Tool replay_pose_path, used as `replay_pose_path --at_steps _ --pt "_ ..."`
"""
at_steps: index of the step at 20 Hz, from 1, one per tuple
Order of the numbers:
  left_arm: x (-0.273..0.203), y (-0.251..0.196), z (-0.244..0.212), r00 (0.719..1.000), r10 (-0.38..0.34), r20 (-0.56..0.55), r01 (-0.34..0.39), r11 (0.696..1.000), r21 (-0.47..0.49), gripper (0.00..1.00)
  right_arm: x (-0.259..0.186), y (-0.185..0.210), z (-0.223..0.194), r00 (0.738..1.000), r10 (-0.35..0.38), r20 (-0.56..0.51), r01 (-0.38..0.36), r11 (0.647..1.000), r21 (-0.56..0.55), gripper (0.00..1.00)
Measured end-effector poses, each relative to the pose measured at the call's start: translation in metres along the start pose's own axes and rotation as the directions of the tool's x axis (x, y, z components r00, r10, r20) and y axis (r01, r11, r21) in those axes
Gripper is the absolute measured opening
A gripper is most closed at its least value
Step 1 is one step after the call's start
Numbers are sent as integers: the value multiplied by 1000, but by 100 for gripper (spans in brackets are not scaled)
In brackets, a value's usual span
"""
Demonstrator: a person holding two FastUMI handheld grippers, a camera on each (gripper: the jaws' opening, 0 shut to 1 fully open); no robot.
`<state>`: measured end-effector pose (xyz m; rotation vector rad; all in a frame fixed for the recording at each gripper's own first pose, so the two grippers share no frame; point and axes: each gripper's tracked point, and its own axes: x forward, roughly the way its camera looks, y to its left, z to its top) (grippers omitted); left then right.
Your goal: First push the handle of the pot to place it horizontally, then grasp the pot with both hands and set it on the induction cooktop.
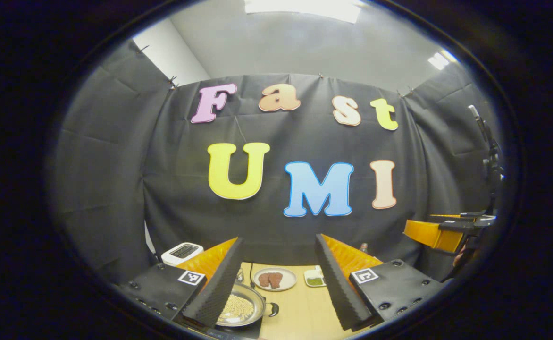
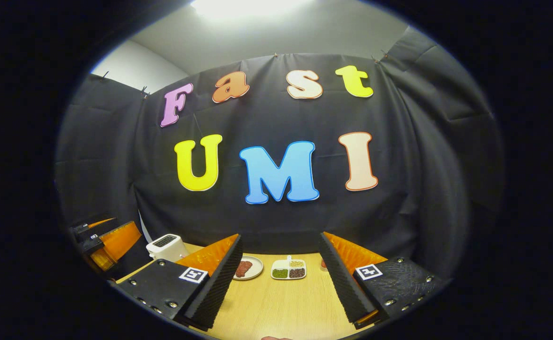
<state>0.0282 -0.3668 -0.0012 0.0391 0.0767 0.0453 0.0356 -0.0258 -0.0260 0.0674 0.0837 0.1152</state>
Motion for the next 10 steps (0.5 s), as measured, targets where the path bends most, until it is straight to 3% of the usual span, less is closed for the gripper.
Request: replay_pose_path --at_steps 3,10 --pt "-11 -12 4 1000 -23 11 23 1000 -15 99 -11 -10 1 1000 -22 2 22 1000 8 98" --pt "-20 5 15 998 -63 6 63 998 -13 99 -31 0 3 998 -66 11 66 998 10 98"
